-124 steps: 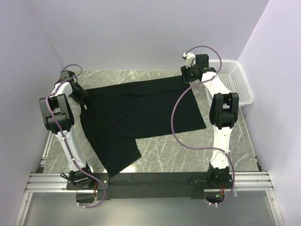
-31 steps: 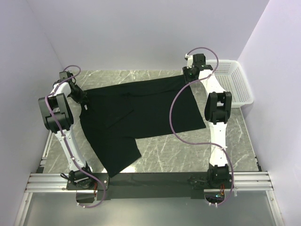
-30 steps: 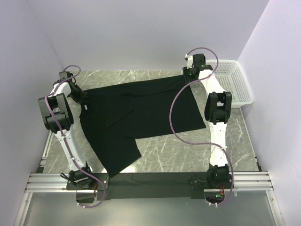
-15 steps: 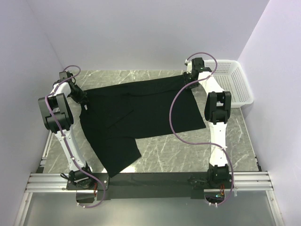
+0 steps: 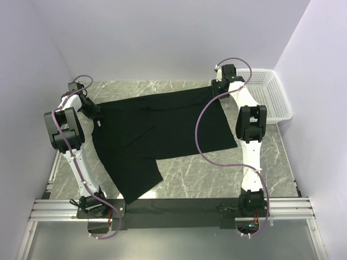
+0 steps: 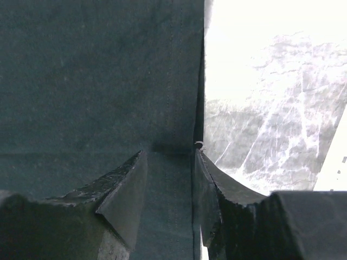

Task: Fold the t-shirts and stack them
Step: Fold the tshirt

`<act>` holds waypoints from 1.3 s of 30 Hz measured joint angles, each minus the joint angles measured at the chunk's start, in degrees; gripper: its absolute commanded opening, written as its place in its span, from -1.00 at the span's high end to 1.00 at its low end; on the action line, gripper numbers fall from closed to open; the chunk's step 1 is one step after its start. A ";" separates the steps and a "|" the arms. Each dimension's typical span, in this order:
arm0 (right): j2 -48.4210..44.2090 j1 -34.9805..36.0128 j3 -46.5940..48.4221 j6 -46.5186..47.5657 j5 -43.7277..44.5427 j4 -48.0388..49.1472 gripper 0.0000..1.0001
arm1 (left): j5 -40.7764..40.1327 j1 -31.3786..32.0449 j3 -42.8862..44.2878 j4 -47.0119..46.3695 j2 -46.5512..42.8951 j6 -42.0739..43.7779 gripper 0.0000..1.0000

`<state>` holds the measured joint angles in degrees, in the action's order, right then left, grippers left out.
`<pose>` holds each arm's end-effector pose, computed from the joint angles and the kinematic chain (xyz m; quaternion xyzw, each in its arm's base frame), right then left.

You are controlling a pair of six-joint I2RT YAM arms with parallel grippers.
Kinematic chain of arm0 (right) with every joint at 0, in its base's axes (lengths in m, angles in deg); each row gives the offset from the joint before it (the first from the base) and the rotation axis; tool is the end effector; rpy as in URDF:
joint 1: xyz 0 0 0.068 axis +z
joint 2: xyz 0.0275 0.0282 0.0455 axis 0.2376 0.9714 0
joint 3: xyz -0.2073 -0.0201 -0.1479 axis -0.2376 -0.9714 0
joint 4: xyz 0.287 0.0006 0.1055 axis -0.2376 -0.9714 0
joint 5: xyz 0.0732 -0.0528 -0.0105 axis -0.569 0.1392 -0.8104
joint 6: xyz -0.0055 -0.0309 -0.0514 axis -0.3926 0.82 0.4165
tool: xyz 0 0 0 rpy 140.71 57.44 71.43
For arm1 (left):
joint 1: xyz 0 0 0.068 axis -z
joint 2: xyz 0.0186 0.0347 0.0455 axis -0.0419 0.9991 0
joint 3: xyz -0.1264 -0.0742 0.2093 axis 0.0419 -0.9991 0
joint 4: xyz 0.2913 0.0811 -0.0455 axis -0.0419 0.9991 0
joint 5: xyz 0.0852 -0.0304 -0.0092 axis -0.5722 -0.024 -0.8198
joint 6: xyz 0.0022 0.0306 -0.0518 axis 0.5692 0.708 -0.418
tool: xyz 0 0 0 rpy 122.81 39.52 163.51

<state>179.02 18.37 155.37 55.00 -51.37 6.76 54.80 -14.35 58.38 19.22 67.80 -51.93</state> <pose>0.5808 0.0523 0.1555 -0.1064 0.9402 0.0513 0.3195 0.4817 0.1355 0.1139 -0.3779 0.8920 -0.1282 0.2123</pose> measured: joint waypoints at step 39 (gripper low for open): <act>2.60 -0.44 -0.57 0.94 3.04 7.34 1.00 | -0.13 -0.68 1.16 2.51 0.33 0.04 0.99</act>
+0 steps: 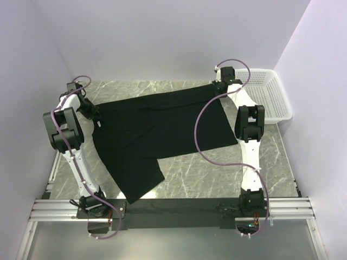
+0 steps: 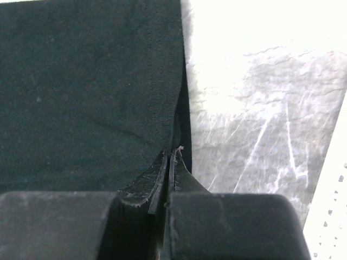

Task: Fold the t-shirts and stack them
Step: Fold the tshirt

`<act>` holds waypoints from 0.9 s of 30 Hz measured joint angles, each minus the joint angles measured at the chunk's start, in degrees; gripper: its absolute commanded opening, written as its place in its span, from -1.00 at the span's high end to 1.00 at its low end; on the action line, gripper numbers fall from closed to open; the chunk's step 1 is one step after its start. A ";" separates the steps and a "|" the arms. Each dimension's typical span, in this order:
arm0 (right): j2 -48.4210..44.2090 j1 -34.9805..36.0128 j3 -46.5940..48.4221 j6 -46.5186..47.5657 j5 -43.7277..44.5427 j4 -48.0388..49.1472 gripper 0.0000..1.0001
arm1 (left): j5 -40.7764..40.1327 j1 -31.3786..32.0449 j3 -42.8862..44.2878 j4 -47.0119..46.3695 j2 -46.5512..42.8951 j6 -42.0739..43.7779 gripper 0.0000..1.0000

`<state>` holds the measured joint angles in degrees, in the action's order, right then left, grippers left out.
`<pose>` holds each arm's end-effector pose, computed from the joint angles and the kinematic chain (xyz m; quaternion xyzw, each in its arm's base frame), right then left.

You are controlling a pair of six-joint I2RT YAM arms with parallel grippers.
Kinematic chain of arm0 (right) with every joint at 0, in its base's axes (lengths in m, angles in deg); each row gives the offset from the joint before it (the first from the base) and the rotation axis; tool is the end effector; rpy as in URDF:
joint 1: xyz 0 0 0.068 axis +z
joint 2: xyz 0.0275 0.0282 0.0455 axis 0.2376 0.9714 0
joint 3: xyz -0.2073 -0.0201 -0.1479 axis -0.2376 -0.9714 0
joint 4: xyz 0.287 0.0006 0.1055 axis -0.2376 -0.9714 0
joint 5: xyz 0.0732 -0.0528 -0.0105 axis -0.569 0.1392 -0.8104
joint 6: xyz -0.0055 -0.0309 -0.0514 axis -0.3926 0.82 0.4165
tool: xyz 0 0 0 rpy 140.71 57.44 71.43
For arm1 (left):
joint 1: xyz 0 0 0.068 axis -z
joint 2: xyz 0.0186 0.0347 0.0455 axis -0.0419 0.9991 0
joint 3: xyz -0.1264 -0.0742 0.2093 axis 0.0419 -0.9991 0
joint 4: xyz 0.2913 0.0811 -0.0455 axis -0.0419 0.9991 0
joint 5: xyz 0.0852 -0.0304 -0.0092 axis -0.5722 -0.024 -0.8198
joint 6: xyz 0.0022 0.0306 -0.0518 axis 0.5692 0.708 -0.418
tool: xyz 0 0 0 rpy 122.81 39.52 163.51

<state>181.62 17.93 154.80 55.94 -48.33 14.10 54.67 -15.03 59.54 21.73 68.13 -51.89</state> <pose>0.5935 0.0463 0.1354 -0.1021 0.9294 0.0211 0.3541 0.4794 0.1411 0.1157 -0.3858 0.8922 -0.1243 0.1991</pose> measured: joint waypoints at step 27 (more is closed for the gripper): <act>-6.97 -1.55 -5.60 0.70 -3.52 2.16 -0.16 | 6.56 -2.62 0.31 -3.98 -3.61 0.96 -0.14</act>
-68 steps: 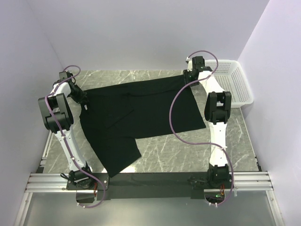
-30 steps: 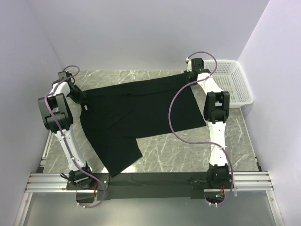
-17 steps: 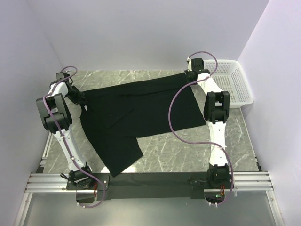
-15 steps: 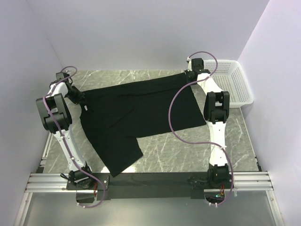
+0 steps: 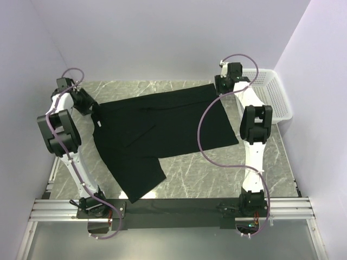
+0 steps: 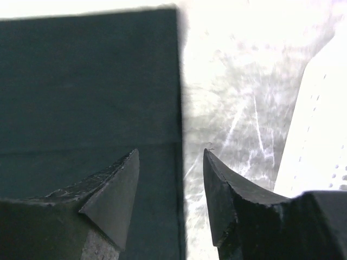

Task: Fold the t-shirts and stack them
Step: Fold the tshirt

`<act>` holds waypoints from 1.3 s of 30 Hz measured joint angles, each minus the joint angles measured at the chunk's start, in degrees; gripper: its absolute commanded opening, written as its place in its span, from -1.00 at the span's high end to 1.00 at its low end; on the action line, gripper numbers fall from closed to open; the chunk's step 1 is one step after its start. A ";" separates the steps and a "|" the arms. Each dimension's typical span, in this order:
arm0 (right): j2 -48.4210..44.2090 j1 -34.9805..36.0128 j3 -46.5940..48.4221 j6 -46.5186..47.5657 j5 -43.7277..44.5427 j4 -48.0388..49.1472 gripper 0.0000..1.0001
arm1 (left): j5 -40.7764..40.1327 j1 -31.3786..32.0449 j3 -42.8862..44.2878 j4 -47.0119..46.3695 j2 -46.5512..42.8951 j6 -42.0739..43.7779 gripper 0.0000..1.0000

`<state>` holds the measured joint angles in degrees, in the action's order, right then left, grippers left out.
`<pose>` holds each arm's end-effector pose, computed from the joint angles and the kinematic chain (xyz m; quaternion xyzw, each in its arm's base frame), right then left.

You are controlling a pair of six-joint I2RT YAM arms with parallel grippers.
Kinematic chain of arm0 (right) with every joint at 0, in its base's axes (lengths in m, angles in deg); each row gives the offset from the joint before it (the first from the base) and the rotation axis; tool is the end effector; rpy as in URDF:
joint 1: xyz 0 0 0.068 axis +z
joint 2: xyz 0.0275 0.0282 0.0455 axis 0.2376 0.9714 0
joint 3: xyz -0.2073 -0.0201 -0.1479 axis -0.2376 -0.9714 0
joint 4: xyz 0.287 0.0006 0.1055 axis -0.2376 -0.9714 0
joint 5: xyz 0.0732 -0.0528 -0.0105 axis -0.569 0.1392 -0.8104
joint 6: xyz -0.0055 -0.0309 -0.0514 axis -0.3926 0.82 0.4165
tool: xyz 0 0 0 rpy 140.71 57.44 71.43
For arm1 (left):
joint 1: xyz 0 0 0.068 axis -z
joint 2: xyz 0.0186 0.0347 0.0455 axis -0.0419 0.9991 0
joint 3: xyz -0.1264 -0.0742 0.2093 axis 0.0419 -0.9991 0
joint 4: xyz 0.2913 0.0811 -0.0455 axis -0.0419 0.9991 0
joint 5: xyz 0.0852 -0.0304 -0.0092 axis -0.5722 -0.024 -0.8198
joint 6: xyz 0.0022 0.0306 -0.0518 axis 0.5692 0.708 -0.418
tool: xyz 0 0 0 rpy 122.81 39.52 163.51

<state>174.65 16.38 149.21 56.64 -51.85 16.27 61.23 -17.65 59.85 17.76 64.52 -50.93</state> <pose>0.5815 0.0324 0.1711 -0.1067 0.9163 0.0408 0.3839 0.4799 0.1604 0.1530 -0.3679 0.8746 -0.1766 0.2619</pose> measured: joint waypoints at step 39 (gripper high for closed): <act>-48.57 -7.96 -59.47 71.97 -33.40 -20.57 -0.22 | -14.01 14.25 -54.16 16.57 -48.65 -24.37 -0.24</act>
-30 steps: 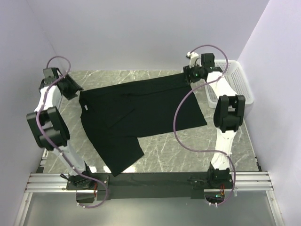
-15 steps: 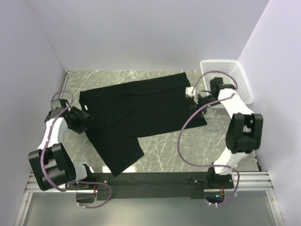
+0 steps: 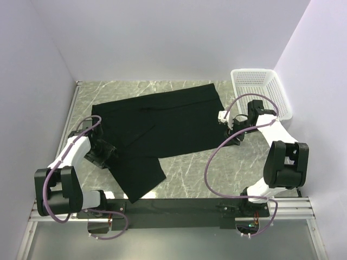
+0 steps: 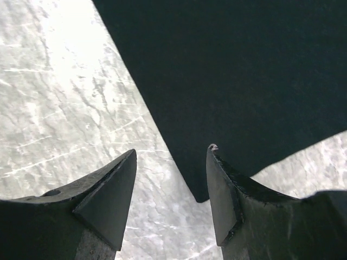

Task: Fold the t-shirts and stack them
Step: Fold the tshirt

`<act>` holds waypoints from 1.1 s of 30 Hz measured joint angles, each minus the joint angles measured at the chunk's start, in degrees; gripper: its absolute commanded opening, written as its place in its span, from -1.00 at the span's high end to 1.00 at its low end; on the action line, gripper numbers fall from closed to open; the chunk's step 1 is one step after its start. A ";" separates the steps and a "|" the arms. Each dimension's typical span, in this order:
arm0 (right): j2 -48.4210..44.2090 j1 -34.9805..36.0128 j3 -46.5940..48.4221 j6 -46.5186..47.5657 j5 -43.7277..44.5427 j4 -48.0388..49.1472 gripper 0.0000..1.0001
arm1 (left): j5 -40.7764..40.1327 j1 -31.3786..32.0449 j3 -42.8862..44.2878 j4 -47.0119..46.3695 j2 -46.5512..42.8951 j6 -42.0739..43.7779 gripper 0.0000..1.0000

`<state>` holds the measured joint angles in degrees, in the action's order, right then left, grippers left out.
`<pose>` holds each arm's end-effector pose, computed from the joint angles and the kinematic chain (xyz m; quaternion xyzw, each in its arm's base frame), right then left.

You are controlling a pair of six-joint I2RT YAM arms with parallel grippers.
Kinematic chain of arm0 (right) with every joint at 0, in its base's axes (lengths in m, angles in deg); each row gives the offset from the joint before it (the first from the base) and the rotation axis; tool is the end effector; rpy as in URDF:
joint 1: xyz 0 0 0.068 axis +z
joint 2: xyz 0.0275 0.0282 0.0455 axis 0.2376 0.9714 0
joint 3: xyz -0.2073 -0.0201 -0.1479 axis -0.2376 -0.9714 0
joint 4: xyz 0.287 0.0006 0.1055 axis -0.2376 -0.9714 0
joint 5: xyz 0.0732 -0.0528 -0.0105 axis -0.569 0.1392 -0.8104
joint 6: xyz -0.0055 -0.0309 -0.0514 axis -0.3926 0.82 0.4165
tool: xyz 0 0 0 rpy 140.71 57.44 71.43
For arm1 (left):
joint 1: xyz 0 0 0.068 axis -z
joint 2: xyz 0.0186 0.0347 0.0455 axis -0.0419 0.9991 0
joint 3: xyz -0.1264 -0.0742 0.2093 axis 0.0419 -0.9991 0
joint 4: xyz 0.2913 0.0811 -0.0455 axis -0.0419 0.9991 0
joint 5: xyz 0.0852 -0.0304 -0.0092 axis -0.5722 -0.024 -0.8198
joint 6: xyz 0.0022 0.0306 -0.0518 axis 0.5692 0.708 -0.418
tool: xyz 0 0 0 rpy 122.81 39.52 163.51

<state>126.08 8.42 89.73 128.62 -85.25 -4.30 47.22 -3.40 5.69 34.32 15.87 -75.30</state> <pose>0.3296 -0.0015 0.1745 -0.5952 0.7177 0.1794 0.3138 0.2553 0.0227 0.1369 -0.5029 0.8587 -0.0708 0.0686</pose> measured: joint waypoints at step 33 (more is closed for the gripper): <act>5.62 -1.44 0.68 15.02 6.93 -6.73 -0.07 | -8.41 0.26 -1.49 -3.15 7.45 2.97 0.99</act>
<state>131.70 6.98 90.41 143.63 -78.32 -11.03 38.80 -3.14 4.20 31.18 23.32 -72.32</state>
